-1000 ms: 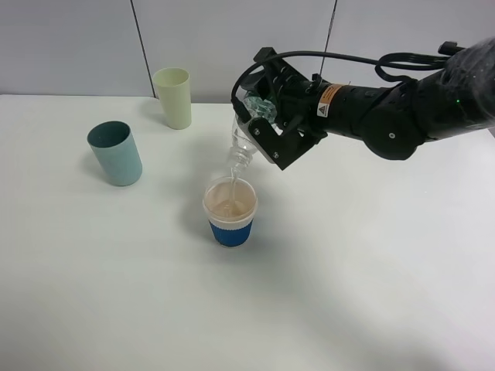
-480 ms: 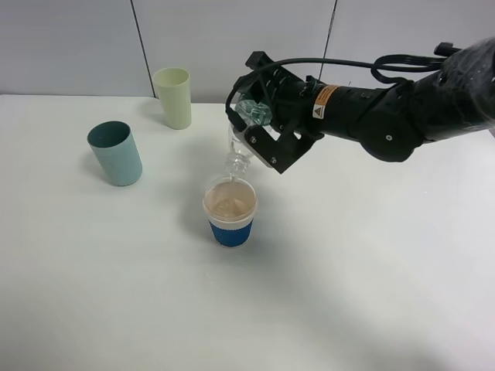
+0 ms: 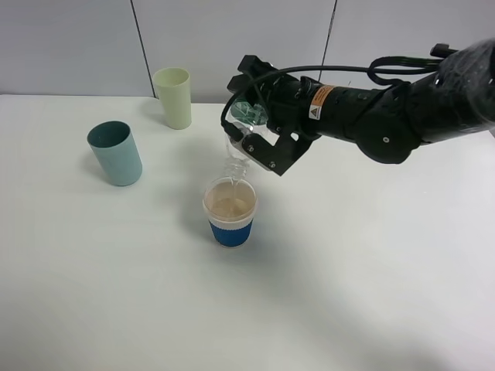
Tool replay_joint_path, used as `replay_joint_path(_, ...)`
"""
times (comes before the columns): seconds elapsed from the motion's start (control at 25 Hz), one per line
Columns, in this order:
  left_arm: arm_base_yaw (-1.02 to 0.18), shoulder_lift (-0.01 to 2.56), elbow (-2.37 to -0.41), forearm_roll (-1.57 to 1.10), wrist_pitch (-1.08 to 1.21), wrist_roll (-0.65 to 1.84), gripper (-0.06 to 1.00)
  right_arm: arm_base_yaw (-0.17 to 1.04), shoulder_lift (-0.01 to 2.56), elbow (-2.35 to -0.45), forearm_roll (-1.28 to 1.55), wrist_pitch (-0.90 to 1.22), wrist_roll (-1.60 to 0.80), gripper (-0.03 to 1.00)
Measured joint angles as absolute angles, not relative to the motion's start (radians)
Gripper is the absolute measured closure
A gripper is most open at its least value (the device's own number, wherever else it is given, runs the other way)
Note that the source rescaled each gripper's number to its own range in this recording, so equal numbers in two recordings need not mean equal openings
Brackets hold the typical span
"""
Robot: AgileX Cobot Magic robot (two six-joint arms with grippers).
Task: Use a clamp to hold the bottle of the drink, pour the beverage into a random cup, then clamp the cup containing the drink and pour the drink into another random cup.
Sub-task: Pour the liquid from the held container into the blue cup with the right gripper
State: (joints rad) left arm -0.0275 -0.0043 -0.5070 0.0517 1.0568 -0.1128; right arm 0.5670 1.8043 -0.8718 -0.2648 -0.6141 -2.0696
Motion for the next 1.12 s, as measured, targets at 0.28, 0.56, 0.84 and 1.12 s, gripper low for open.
replay_joint_path(0.28, -0.028, -0.004, -0.507, 0.052, 1.057, -0.113, -0.06, 0.587, 1.804, -0.872, -0.266, -0.643, -2.079, 0.97)
replay_joint_path(0.56, -0.028, -0.004, -0.507, 0.052, 1.057, -0.113, -0.06, 0.594, 1.804, -0.872, -0.269, -0.682, -2.169, 0.97)
replay_joint_path(0.84, -0.028, -0.004, -0.507, 0.052, 1.057, -0.113, -0.06, 0.594, 1.804, -0.872, -0.269, -0.712, -2.213, 0.97)
replay_joint_path(1.12, -0.028, -0.004, -0.507, 0.052, 1.057, -0.113, -0.06, 0.601, 1.804, -0.872, -0.294, -0.764, -2.223, 0.97)
